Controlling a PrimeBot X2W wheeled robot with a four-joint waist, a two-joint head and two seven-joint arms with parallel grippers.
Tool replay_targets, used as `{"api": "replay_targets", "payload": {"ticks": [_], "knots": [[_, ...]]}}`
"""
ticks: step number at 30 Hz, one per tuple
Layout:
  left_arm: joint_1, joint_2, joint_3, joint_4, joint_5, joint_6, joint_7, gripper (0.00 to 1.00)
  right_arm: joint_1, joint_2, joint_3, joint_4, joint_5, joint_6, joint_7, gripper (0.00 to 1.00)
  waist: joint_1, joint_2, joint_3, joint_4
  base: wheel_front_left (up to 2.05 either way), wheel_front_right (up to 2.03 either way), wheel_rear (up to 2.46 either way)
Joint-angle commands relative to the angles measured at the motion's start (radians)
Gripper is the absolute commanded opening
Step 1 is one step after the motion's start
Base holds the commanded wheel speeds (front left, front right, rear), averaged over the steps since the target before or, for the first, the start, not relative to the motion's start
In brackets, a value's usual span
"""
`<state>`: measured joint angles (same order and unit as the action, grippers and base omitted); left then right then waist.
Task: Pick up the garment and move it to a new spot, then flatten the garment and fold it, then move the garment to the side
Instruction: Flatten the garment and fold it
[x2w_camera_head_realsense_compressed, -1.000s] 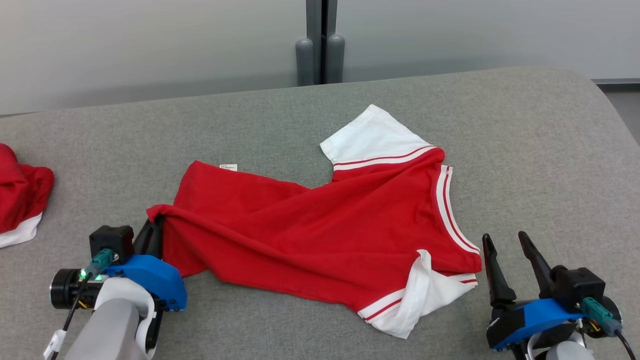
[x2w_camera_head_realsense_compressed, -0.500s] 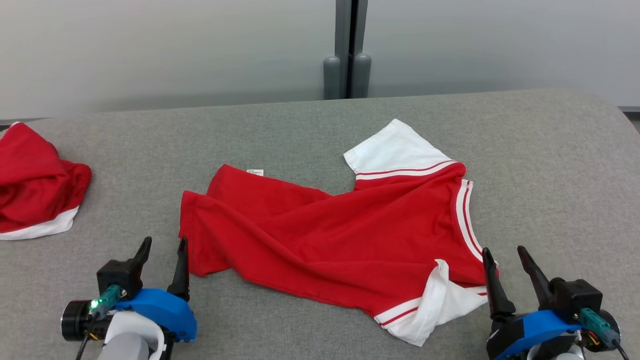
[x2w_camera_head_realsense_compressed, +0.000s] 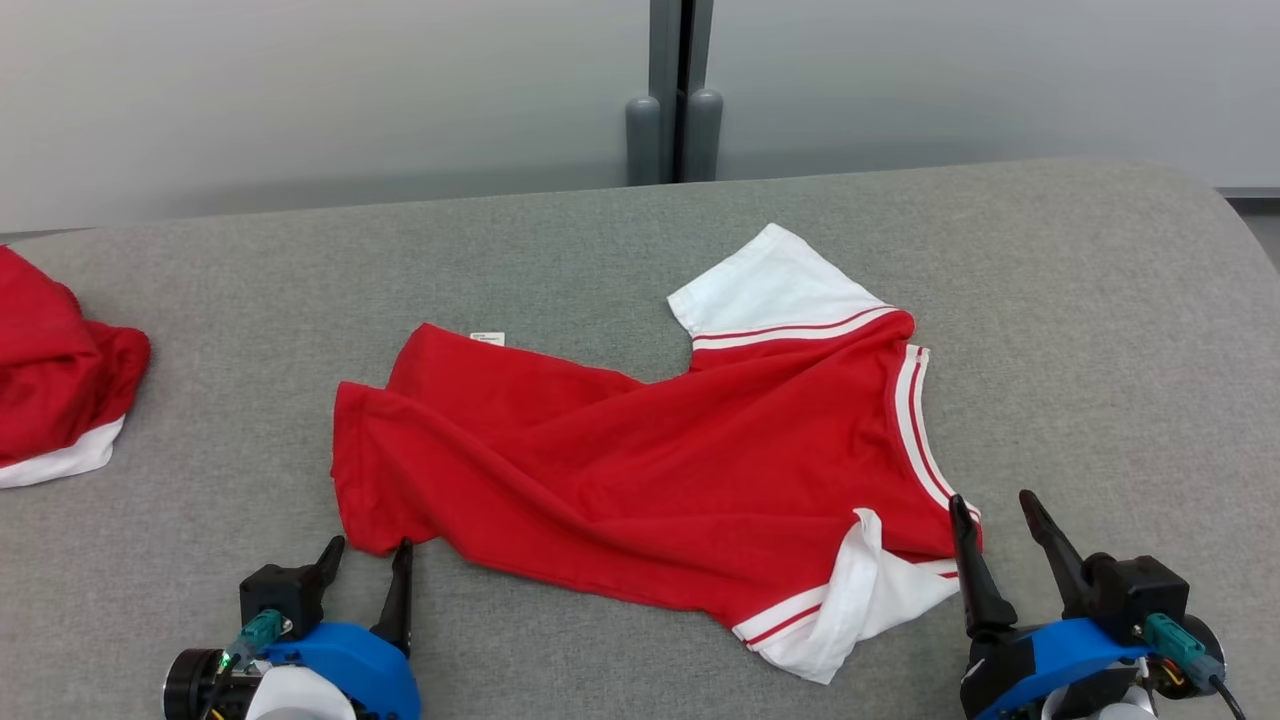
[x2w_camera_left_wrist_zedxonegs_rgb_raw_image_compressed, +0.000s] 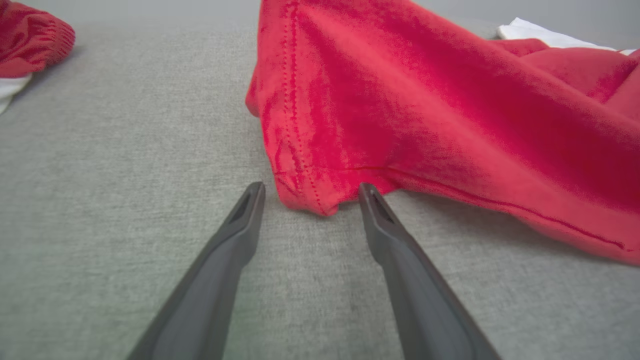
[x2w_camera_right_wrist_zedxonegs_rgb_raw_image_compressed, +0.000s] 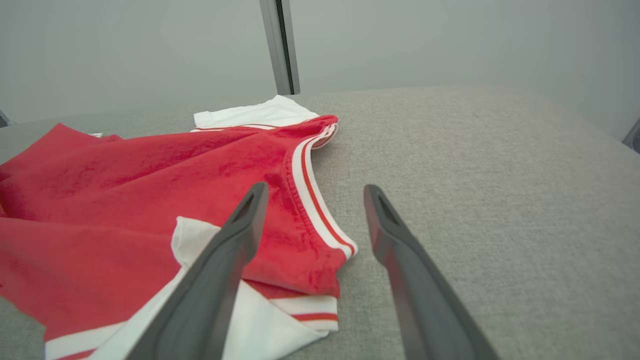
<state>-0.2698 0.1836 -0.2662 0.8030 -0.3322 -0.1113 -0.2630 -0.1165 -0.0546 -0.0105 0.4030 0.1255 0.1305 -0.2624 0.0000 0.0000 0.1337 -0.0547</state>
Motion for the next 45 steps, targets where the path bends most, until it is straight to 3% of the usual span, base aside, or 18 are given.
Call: {"api": "replay_targets", "payload": {"ticks": [1, 2, 3, 4, 5, 17, 28, 29, 30, 38, 45], "knots": [[-0.024, -0.002, 0.006, 0.013, -0.001, -0.003, -0.002, 1.00, -0.011, -0.001, -0.002, -0.002, 0.001, 0.000, -0.004, 1.00, 0.0000, 0.0000, 0.003, -0.006, 0.00, 0.00, 0.00], [-0.029, -0.004, 0.004, 0.030, 0.000, -0.004, -0.003, 1.00, -0.011, -0.001, -0.005, -0.003, 0.000, 0.000, -0.004, 1.00, 0.0000, 0.0000, 0.006, -0.010, 0.00, 0.00, 0.00], [-0.036, -0.006, 0.007, 0.042, -0.002, -0.005, -0.003, 0.88, -0.010, -0.001, -0.007, -0.004, -0.001, 0.001, -0.004, 1.00, 0.0000, 0.0000, 0.008, -0.014, 0.00, 0.00, 0.00], [-0.041, -0.007, 0.010, 0.056, -0.006, -0.005, -0.002, 0.51, -0.008, -0.002, -0.009, -0.005, -0.001, 0.001, -0.004, 1.00, 0.0000, 0.0000, 0.009, -0.017, 0.00, 0.00, 0.00], [-0.047, -0.008, 0.007, 0.063, -0.003, -0.007, -0.002, 0.00, -0.006, -0.001, -0.012, -0.006, 0.000, 0.001, -0.004, 1.00, 0.0000, 0.0000, 0.010, -0.019, 0.00, 0.00, 0.00], [0.065, -0.010, 0.052, -0.077, -0.003, -0.009, -0.002, 0.00, 0.036, 0.000, -0.034, 0.006, 0.009, 0.001, -0.004, 1.00, 0.0000, 0.0000, -0.036, 0.035, 0.00, 0.00, 0.00], [0.280, -0.002, 0.088, -0.263, -0.065, 0.045, 0.076, 0.00, 0.046, 0.002, -0.033, 0.015, 0.014, 0.001, -0.004, 1.00, 0.0000, 0.0000, -0.045, 0.086, 0.00, 0.00, 0.00], [0.292, 0.003, 0.081, -0.273, -0.057, 0.053, 0.085, 0.09, 0.046, 0.002, -0.033, 0.017, 0.015, 0.001, -0.004, 1.00, 0.0000, 0.0000, -0.043, 0.088, 0.00, 0.00, 0.00], [0.298, 0.002, 0.080, -0.287, -0.054, 0.059, 0.083, 0.98, 0.045, 0.002, -0.031, 0.018, 0.015, 0.001, -0.004, 1.00, 0.0000, 0.0000, -0.042, 0.089, 0.00, 0.00, 0.00], [0.290, -0.013, 0.115, -0.359, -0.046, 0.079, 0.008, 1.00, 0.034, 0.002, -0.023, 0.013, 0.011, 0.001, -0.004, 1.00, 0.0000, 0.0000, -0.044, 0.076, 0.00, 0.00, 0.00], [0.297, -0.056, 0.251, -0.560, 0.051, 0.090, -0.003, 1.00, 0.053, -0.001, -0.016, -0.015, 0.009, 0.001, -0.004, 1.00, 0.0000, 0.0000, -0.053, 0.067, 0.00, 0.00, 0.00]]}}
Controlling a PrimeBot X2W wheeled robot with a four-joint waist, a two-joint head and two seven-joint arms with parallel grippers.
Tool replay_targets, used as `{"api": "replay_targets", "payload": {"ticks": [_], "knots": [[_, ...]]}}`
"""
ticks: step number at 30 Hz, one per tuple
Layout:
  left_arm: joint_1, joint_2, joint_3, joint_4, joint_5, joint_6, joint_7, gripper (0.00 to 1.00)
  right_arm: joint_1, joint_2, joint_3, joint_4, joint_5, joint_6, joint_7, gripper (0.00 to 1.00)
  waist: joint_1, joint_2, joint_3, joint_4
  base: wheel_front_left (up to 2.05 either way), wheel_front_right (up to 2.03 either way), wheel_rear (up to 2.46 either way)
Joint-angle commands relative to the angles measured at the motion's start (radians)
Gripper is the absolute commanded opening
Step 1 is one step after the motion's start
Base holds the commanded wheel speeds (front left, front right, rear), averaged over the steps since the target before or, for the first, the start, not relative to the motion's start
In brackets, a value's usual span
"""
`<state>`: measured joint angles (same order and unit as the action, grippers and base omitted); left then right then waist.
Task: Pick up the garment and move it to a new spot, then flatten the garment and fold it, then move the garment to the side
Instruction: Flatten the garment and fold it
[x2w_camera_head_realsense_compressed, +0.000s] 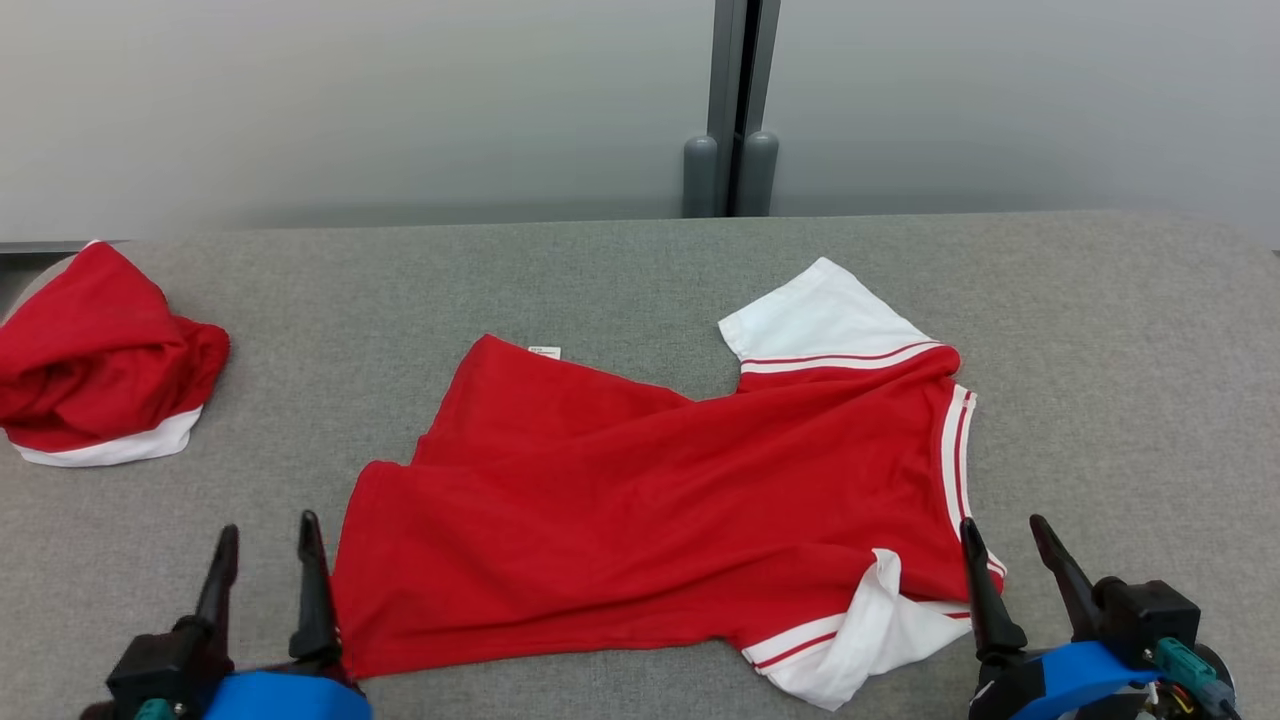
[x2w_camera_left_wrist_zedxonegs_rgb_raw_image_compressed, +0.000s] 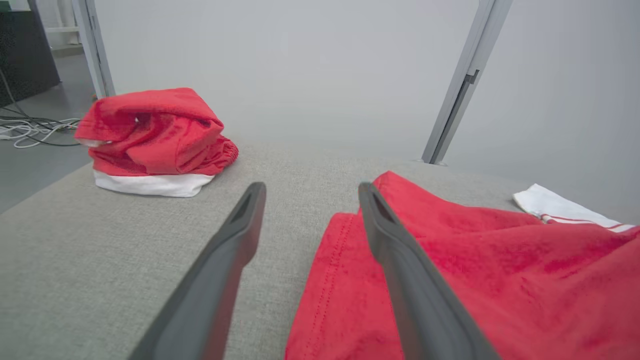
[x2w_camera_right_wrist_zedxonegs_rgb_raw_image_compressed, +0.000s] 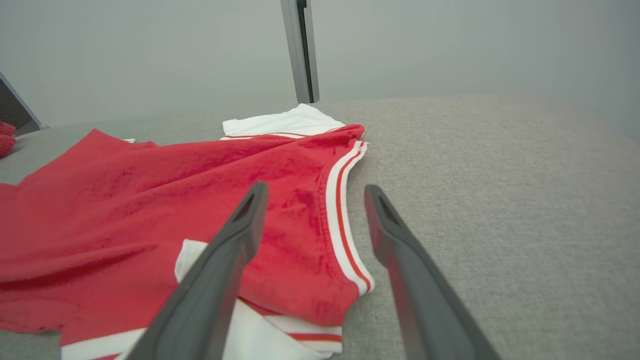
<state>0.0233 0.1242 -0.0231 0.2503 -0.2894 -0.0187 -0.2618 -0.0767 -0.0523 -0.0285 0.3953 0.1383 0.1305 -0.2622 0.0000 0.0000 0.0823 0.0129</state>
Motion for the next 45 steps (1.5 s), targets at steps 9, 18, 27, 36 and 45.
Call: {"api": "replay_targets", "payload": {"ticks": [9, 18, 27, 36, 45], "knots": [[0.044, -0.053, 0.137, -0.091, 0.129, -0.047, -0.003, 1.00, 0.054, 0.000, 0.057, -0.035, 0.002, 0.001, -0.004, 1.00, 0.0000, 0.0000, -0.014, 0.000, 0.00, 0.00, 0.00], [0.059, -0.067, 0.159, -0.023, 0.182, -0.082, -0.004, 1.00, 0.016, -0.018, 0.174, 0.038, -0.009, 0.000, -0.004, 1.00, 0.0000, 0.0000, -0.031, 0.004, 0.00, 0.00, 0.00], [0.048, -0.074, 0.154, -0.012, 0.182, -0.092, -0.004, 1.00, -0.089, -0.024, 0.238, 0.257, 0.005, 0.000, 0.015, 0.00, 0.0000, 0.0000, -0.033, 0.019, 0.00, 0.00, 0.00], [0.061, -0.074, 0.131, -0.010, 0.154, -0.070, -0.004, 1.00, 0.037, -0.030, 0.187, 0.096, 0.058, 0.001, -0.004, 0.00, 0.0000, 0.0000, -0.040, -0.007, 0.00, 0.00, 0.00], [0.041, -0.074, 0.129, -0.007, 0.145, -0.065, -0.004, 1.00, 0.293, -0.021, 0.186, -0.088, 0.088, 0.001, -0.004, 0.78, 0.0000, 0.0000, -0.023, -0.041, 0.00, 0.00, 0.00]]}}
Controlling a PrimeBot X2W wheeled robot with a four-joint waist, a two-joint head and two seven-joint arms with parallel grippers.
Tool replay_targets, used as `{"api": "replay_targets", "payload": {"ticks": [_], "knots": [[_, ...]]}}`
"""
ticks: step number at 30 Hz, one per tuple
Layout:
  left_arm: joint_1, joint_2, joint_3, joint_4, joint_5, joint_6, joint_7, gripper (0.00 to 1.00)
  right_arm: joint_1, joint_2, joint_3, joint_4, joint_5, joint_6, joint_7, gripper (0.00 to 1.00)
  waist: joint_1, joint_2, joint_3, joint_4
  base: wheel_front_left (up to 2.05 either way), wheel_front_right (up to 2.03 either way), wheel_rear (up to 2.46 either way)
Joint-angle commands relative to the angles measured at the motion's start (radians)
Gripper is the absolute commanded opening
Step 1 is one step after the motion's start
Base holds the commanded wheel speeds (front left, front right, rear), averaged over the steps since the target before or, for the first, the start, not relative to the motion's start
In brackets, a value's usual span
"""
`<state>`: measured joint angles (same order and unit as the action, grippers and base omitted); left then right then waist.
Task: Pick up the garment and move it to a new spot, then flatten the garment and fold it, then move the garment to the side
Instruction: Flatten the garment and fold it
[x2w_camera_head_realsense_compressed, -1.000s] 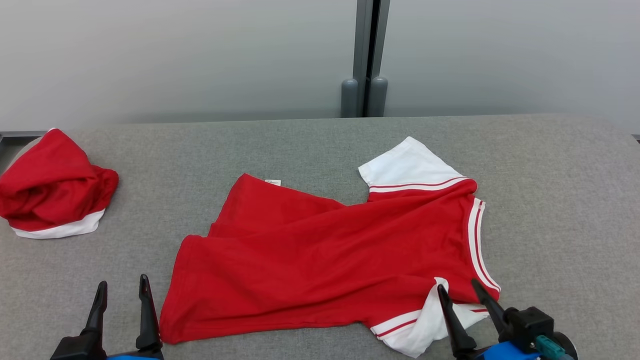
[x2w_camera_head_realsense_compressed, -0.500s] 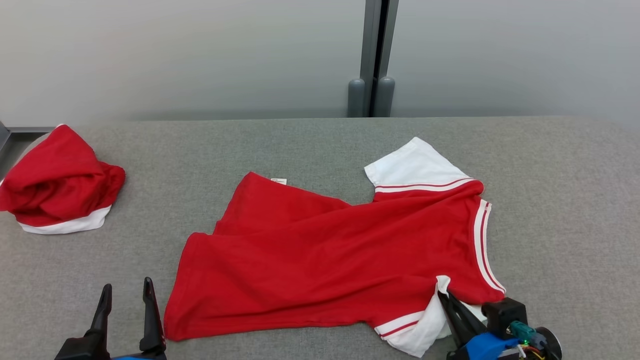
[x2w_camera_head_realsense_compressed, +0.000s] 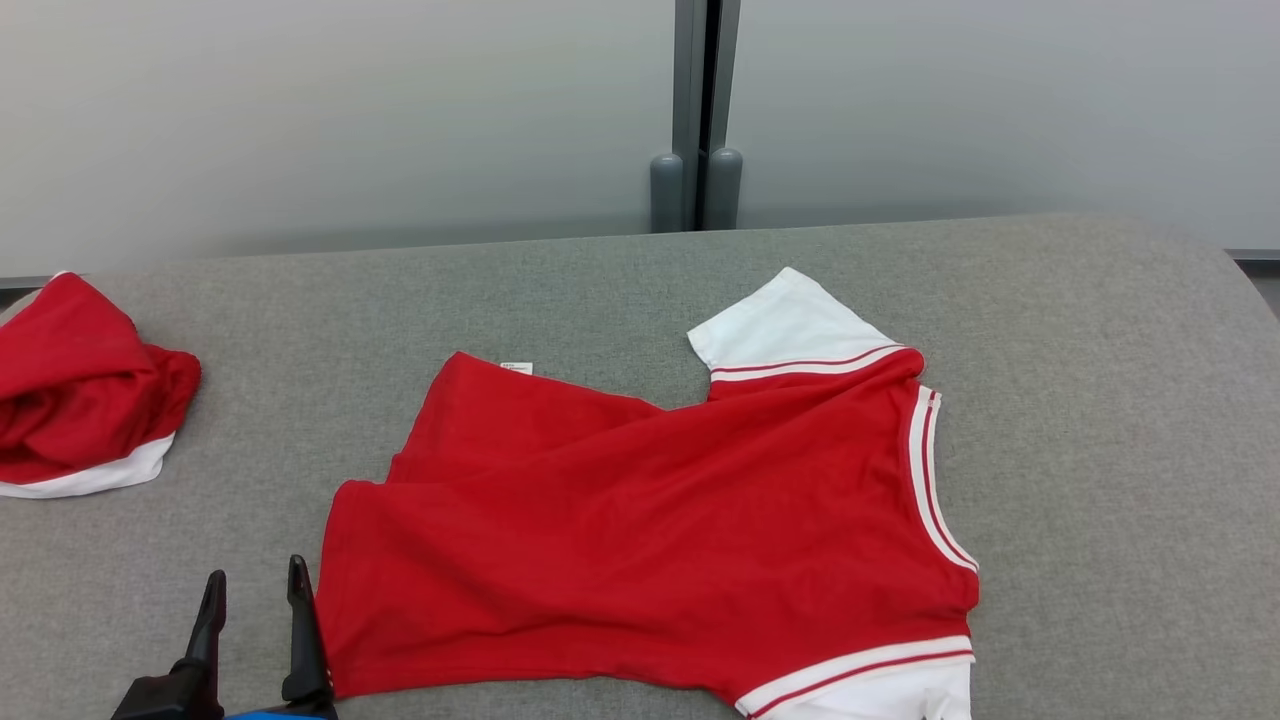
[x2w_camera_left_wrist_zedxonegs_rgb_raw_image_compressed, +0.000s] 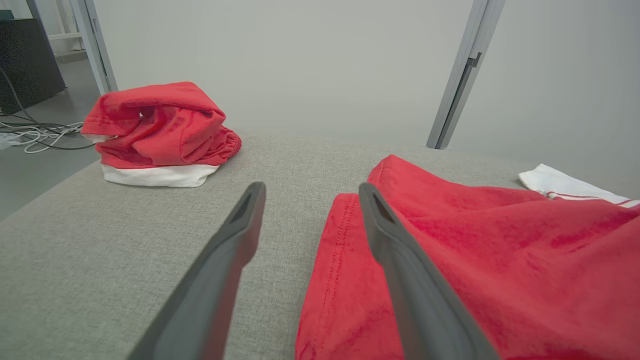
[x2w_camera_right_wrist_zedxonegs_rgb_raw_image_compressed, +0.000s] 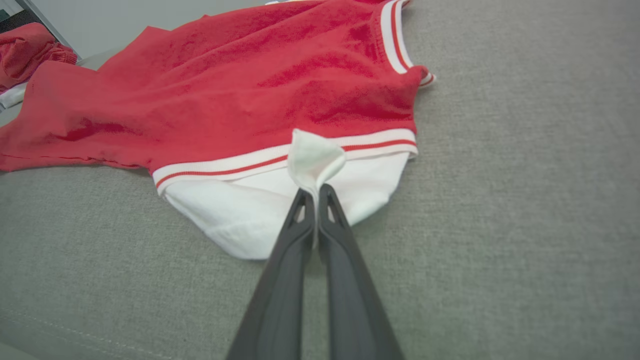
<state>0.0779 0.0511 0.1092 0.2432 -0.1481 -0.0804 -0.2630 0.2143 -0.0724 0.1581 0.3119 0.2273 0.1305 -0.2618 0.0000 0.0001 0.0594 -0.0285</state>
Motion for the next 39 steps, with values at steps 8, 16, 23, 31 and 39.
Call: {"api": "replay_targets", "payload": {"ticks": [8, 16, 23, 31, 39], "knots": [[-0.022, -0.001, -0.003, -0.002, 0.006, 0.000, -0.002, 1.00, 0.010, -0.032, -0.022, -0.098, -0.010, 0.000, -0.004, 1.00, 0.0000, -0.0001, 0.008, -0.008, 0.00, 0.00, 0.00], [-0.036, -0.001, 0.014, -0.002, 0.002, -0.003, -0.002, 1.00, -0.203, -0.115, -0.060, -0.121, -0.020, 0.001, 0.045, 1.00, 0.0000, -0.0001, 0.024, 0.002, 0.00, 0.00, 0.00], [-0.069, -0.001, 0.005, -0.003, 0.008, -0.007, -0.002, 1.00, -0.481, -0.166, -0.048, 0.025, -0.065, 0.000, 0.152, 1.00, 0.0000, -0.0001, 0.064, 0.032, 0.00, 0.00, 0.00], [-0.116, -0.001, -0.027, -0.010, -0.004, 0.000, -0.002, 1.00, -0.723, -0.190, -0.005, 0.300, -0.079, 0.000, 0.196, 1.00, 0.0000, -0.0001, 0.127, 0.089, 0.00, 0.00, 0.00], [-0.139, -0.001, -0.045, -0.006, -0.009, 0.003, -0.002, 1.00, -0.821, -0.193, 0.009, 0.557, -0.071, 0.000, 0.201, 1.00, 0.0000, -0.0001, 0.163, 0.119, 0.00, 0.00, 0.00]]}}
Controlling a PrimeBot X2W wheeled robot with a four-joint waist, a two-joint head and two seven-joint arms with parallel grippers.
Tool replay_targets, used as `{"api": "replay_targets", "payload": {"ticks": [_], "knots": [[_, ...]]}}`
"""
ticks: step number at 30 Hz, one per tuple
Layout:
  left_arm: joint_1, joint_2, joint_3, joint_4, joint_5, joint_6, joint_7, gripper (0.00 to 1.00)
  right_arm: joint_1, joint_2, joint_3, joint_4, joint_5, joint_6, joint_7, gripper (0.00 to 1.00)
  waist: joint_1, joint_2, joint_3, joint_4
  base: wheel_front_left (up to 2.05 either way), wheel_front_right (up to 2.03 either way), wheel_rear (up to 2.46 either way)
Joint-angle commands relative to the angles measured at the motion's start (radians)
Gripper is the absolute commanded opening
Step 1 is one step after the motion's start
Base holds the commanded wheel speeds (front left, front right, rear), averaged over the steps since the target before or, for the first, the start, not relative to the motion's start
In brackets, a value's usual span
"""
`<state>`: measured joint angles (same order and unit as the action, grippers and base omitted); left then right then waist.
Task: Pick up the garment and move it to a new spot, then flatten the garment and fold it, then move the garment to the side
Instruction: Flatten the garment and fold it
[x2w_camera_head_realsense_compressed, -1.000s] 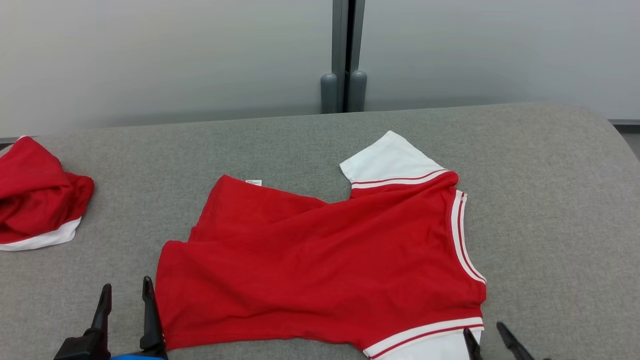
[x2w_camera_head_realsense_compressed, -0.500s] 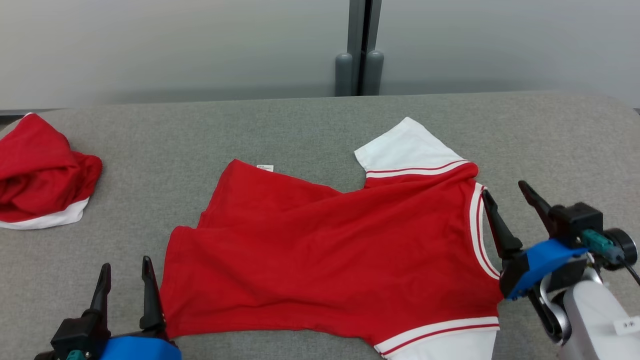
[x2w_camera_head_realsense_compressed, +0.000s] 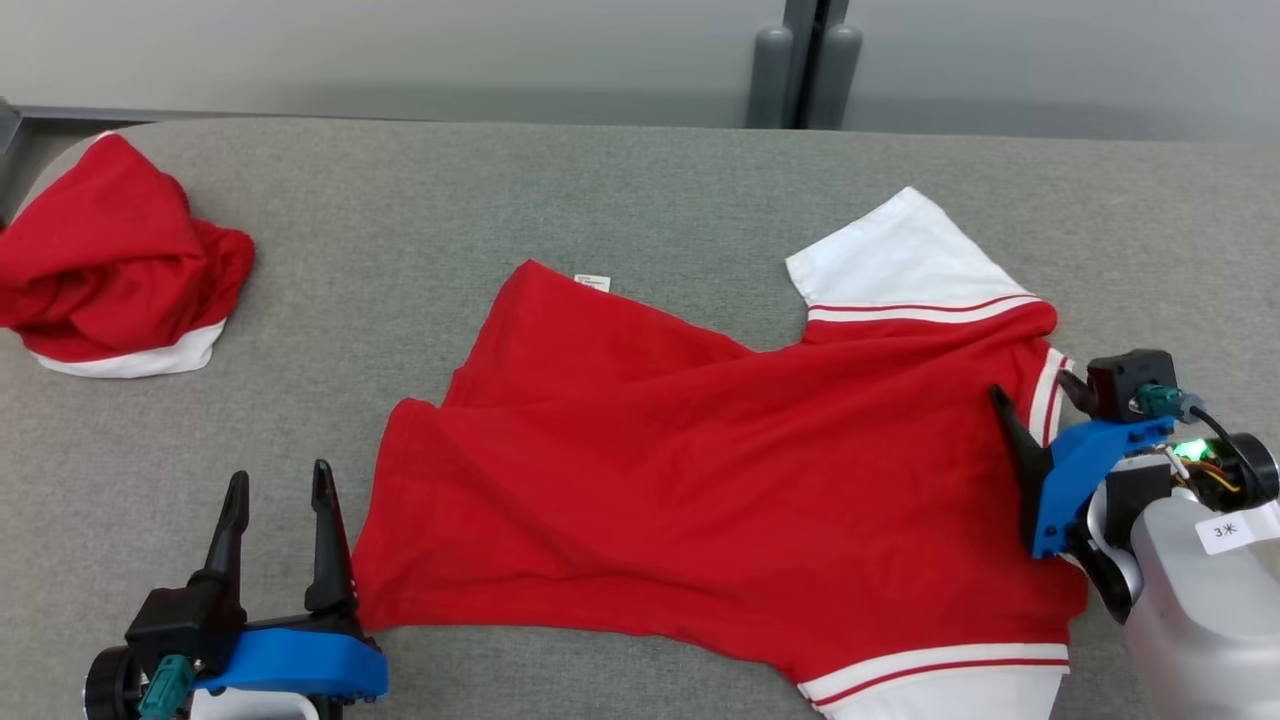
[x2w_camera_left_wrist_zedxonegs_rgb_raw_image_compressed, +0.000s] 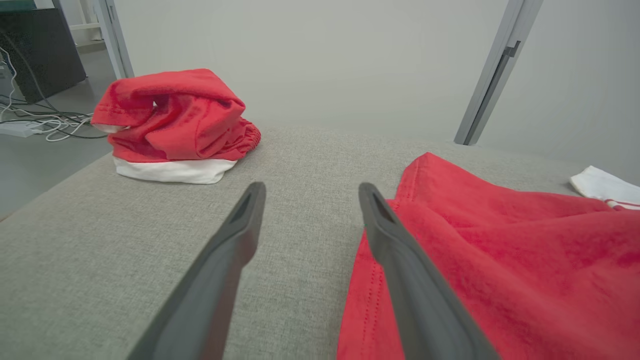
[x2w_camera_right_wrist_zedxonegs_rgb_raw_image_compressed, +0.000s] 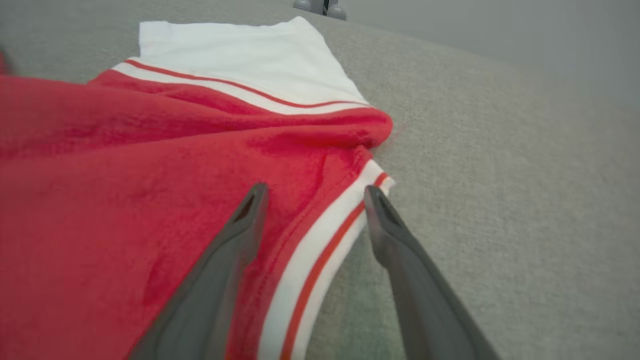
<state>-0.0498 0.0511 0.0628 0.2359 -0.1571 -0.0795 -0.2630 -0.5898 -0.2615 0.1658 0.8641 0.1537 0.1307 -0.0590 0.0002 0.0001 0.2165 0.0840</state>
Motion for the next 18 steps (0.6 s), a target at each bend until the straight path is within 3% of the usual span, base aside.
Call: {"api": "replay_targets", "payload": {"ticks": [1, 7, 8, 9, 10, 18], "knots": [[-0.014, -0.001, 0.000, 0.001, 0.000, 0.002, -0.002, 1.00, -0.025, -0.004, -0.001, 0.036, 0.005, 0.000, -0.004, 1.00, -0.0002, -0.0001, 0.008, 0.011, 0.00, 0.00, 0.00], [-0.009, -0.001, -0.009, -0.003, -0.003, 0.009, -0.002, 1.00, -0.039, 0.029, 0.024, 0.178, 0.026, 0.001, -0.001, 1.00, -0.0002, -0.0001, 0.009, 0.022, 0.00, 0.00, 0.00], [-0.006, -0.001, -0.009, -0.004, -0.004, 0.009, -0.002, 1.00, -0.042, 0.033, 0.028, 0.189, 0.038, 0.001, -0.012, 0.44, -0.0002, -0.0001, 0.008, 0.022, 0.00, 0.00, 0.00], [-0.005, -0.001, -0.009, -0.004, -0.004, 0.010, -0.002, 1.00, -0.050, 0.032, 0.037, 0.197, 0.041, 0.001, -0.022, 0.15, -0.0002, -0.0001, 0.007, 0.022, 0.00, 0.00, 0.00], [-0.003, -0.001, -0.010, -0.002, -0.005, 0.011, -0.002, 1.00, -0.060, 0.029, 0.043, 0.207, 0.046, 0.001, -0.028, 0.00, -0.0002, -0.0001, 0.006, 0.023, 0.00, 0.00, 0.00], [-0.009, -0.001, -0.011, 0.001, -0.003, 0.015, -0.002, 1.00, -0.199, -0.039, 0.009, 0.257, 0.042, 0.000, -0.138, 0.00, -0.0002, -0.0001, -0.002, 0.025, 0.00, 0.00, 0.00]]}}
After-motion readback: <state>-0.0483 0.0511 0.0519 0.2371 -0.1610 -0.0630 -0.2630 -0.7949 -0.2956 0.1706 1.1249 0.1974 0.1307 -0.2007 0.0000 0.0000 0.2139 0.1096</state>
